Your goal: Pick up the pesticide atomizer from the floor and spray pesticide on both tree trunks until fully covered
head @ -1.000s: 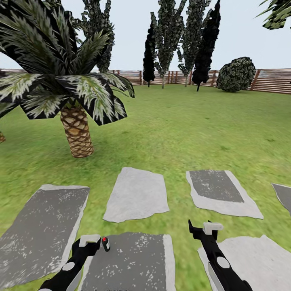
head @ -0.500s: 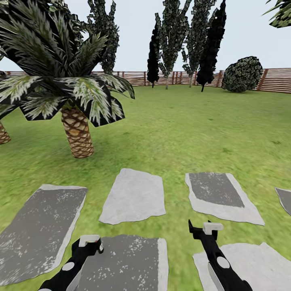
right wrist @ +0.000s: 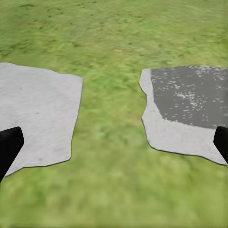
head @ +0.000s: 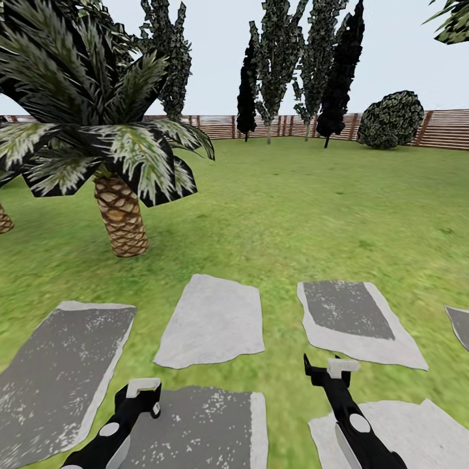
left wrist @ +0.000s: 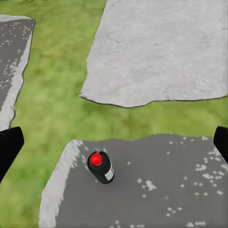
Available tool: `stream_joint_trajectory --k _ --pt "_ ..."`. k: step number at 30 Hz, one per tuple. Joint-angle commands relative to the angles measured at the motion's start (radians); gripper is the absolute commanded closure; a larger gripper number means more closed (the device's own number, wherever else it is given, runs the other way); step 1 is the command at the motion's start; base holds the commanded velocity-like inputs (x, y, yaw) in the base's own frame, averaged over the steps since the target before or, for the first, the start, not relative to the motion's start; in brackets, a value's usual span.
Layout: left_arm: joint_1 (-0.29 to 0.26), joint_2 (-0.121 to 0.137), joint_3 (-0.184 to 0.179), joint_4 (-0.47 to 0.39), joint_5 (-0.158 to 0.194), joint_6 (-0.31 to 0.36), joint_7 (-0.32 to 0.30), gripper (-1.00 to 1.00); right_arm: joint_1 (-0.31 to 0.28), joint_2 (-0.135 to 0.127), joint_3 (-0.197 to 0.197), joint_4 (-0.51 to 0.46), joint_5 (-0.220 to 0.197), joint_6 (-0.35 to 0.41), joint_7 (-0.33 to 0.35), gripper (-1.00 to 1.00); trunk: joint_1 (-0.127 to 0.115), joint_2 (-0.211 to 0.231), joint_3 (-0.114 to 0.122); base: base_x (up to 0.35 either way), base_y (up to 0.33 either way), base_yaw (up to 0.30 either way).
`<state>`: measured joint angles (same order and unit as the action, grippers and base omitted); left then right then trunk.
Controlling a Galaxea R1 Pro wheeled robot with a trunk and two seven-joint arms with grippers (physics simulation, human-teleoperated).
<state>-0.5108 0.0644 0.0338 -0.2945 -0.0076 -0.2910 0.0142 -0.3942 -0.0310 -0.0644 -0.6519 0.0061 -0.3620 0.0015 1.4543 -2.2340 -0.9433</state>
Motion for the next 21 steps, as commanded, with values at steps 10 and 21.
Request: stream_joint_trajectory --k 10,21 --pt "0.0 0.001 0.001 0.0 0.0 0.0 0.001 -1.0 0.0 0.0 -0.001 -0.001 0.0 0.0 -0.003 -1.0 0.027 -0.049 -0.029 0.0 0.0 0.0" --pt "-0.001 0.0 0.001 -0.011 -0.001 -0.016 0.001 -1.0 0.0 0.0 -0.002 -0.002 0.0 0.001 -0.003 -1.0 0.069 -0.126 -0.081 0.0 0.0 0.0"
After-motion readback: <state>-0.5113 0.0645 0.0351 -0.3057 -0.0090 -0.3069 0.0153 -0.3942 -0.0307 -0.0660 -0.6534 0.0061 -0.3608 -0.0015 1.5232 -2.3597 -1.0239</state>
